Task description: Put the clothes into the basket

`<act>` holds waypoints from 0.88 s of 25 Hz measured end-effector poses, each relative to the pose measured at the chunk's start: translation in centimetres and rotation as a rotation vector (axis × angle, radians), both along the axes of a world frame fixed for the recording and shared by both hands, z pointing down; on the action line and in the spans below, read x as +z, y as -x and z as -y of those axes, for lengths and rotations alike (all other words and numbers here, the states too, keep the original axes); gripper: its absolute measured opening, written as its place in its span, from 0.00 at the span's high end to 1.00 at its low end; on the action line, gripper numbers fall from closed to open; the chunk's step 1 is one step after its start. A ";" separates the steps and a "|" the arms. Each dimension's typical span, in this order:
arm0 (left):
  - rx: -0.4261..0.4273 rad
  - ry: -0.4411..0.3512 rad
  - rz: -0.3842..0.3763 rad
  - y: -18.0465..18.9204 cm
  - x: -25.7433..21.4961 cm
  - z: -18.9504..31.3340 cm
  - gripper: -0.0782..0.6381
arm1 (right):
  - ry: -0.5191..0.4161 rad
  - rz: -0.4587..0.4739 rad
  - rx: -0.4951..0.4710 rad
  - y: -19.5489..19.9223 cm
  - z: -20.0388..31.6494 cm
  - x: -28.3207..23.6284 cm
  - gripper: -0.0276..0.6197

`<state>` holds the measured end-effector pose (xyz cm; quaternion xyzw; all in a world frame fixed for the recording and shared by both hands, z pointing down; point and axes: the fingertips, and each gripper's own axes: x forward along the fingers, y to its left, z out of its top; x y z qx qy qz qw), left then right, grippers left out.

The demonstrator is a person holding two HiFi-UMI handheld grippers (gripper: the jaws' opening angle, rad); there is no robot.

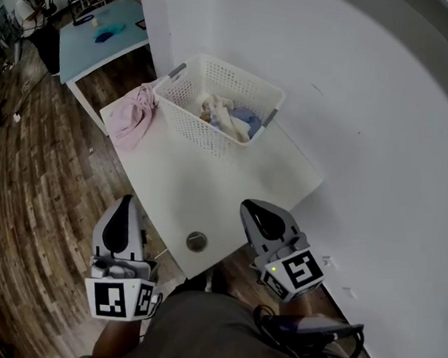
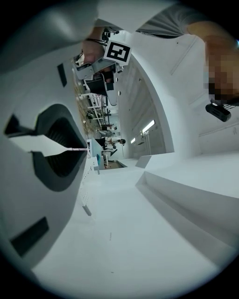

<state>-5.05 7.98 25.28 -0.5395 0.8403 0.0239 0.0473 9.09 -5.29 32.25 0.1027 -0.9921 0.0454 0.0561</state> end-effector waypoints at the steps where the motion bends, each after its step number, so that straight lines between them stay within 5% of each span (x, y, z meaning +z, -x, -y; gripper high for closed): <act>1: -0.025 0.000 0.007 -0.1 0.0 -0.6 0.88 | 0.003 0.002 -0.012 -0.2 -0.1 0.1 0.93; 13: -0.298 0.033 -0.012 -0.8 0.9 -10.4 0.88 | 0.071 -0.019 -0.221 1.4 -5.1 2.1 0.93; 22: -0.348 -0.008 -0.013 6.2 1.2 -13.2 0.88 | -0.048 -0.063 -0.211 8.4 -6.3 2.2 0.93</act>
